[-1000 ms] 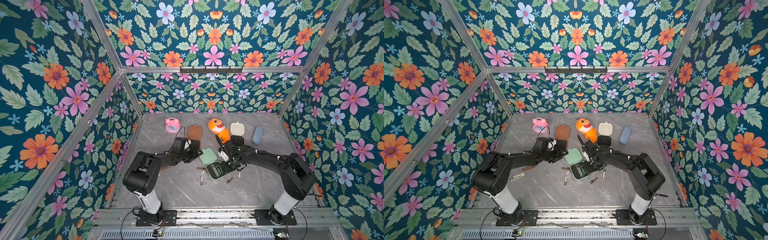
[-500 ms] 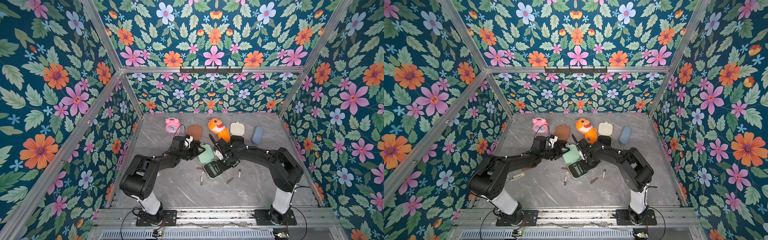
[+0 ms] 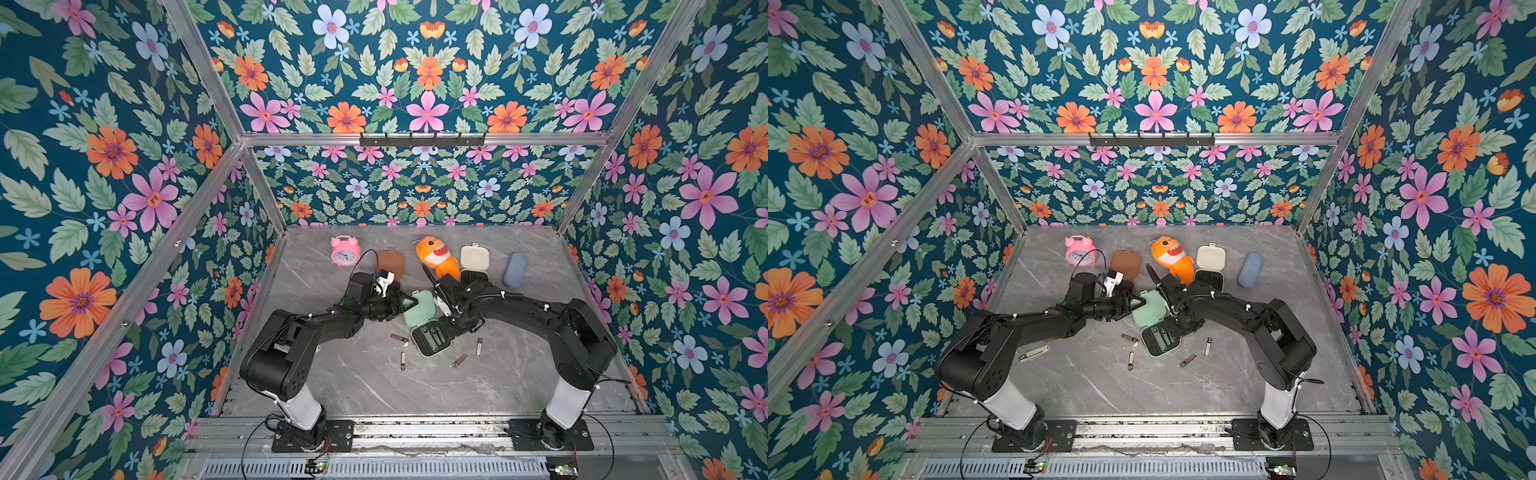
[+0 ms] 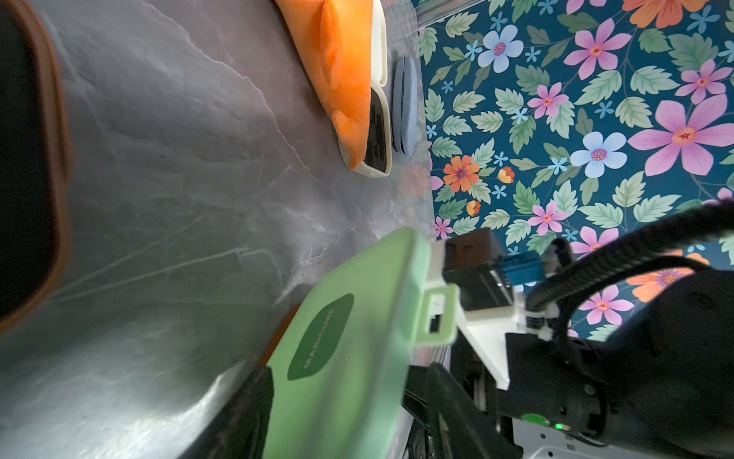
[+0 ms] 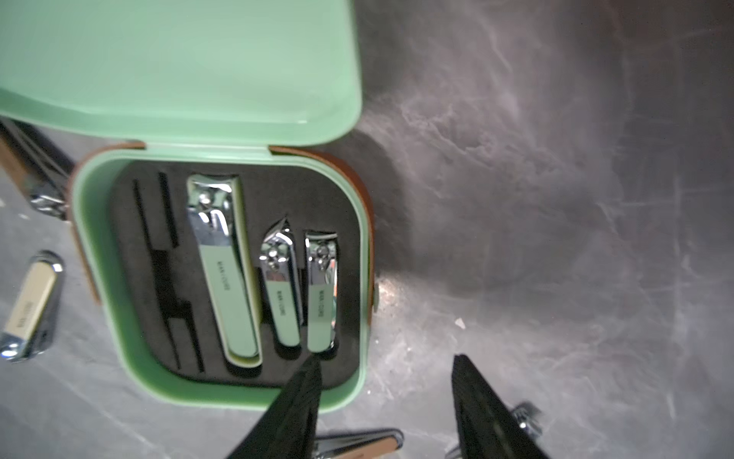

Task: Organize nail clipper sets
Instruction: Close the storage box at the center of the board.

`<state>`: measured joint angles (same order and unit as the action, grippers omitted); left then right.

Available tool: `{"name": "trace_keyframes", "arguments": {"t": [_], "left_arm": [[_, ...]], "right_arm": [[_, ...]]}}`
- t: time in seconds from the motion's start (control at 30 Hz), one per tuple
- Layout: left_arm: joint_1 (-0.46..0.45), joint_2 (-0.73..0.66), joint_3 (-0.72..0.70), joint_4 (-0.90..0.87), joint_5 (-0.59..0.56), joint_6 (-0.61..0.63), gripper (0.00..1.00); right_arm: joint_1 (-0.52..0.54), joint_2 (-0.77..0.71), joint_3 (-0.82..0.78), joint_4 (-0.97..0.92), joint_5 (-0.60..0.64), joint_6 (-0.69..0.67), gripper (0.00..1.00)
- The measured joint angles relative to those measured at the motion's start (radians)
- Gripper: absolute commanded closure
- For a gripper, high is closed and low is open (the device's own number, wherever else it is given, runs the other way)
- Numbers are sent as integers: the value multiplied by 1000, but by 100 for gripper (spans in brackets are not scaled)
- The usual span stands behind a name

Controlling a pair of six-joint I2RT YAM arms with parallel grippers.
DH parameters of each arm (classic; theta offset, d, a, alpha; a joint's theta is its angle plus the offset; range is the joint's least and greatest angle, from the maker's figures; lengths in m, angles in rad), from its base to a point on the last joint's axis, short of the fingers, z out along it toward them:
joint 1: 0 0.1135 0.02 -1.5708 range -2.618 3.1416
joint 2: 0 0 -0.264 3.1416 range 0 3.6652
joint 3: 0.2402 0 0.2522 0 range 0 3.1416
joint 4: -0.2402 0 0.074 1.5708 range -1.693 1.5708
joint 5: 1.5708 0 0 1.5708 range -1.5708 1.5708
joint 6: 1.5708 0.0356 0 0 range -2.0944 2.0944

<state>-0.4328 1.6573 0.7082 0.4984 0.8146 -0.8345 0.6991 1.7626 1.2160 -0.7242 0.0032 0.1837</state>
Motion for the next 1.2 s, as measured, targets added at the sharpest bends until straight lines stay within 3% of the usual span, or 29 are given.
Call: {"name": "trace_keyframes", "arguments": {"t": [0.23, 0.53, 0.83, 1.2], "left_arm": [[-8, -24, 13, 19, 41, -1, 35], [-53, -36, 21, 15, 79, 3, 35], [-111, -47, -37, 61, 88, -31, 35], [-131, -18, -93, 160, 76, -103, 39]], "right_arm": [[6, -158, -69, -29, -25, 101, 46], [15, -343, -311, 84, -177, 341, 69], [18, -261, -366, 270, -228, 476, 80], [-12, -163, -384, 426, -276, 565, 83]]}}
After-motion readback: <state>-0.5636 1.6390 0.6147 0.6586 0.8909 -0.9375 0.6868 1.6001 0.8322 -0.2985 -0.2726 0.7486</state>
